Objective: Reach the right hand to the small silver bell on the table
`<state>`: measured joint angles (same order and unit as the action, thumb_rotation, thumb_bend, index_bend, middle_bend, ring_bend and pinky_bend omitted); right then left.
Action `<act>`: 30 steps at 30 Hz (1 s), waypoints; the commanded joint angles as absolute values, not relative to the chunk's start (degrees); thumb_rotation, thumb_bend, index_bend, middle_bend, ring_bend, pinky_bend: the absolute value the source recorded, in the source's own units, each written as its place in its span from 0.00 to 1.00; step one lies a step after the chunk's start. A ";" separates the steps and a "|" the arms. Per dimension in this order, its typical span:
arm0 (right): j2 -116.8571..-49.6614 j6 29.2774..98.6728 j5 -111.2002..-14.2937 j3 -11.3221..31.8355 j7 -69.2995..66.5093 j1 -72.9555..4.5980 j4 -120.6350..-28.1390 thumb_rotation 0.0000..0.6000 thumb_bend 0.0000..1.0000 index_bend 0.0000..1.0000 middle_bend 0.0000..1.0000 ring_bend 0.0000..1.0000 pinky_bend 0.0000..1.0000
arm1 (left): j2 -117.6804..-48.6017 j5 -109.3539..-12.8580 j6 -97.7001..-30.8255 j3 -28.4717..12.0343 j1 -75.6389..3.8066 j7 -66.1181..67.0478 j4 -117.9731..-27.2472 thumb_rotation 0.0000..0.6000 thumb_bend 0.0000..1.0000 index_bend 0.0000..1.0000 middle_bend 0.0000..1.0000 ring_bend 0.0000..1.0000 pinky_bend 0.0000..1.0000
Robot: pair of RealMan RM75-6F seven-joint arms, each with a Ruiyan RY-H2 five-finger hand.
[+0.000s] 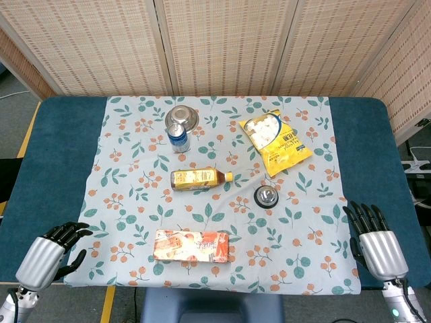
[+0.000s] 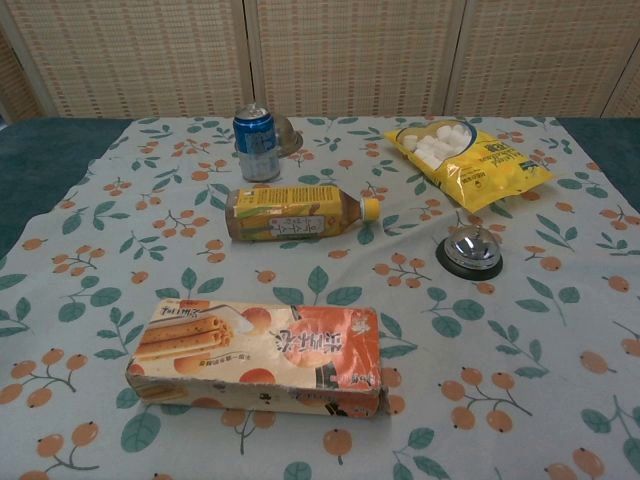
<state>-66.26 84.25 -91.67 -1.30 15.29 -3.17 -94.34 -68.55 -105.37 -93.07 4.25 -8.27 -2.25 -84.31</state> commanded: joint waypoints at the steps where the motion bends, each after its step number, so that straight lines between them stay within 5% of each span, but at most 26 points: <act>1: -66.25 83.94 -91.57 -1.35 15.37 -3.26 -94.31 1.00 0.59 0.00 0.00 0.00 0.01 | -68.56 -105.45 -93.12 4.31 -8.26 -2.20 -84.31 1.00 0.43 0.33 0.28 0.26 0.43; 12: -68.20 83.46 -97.30 -1.16 8.79 -6.52 -88.21 1.00 0.60 0.00 0.00 0.00 0.00 | -68.64 -104.77 -92.37 4.32 -8.47 -2.78 -84.16 1.00 0.43 0.34 0.29 0.26 0.43; 17: -72.37 83.20 -99.95 -0.05 3.38 -9.73 -80.46 1.00 0.74 0.00 0.00 0.00 0.00 | -67.77 -104.28 -93.09 4.31 -8.02 -3.58 -85.11 1.00 0.43 0.35 0.29 0.26 0.44; 30: -77.42 65.26 -94.78 4.03 2.53 -22.82 -78.09 1.00 0.88 0.00 0.00 0.00 0.00 | -67.79 -104.94 -92.95 4.54 -7.85 -1.70 -85.60 1.00 0.43 0.36 0.30 0.26 0.44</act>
<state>-75.92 67.17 -95.70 3.26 2.49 -21.02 -79.23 -67.80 -104.94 -92.95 4.52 -7.84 -1.73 -85.58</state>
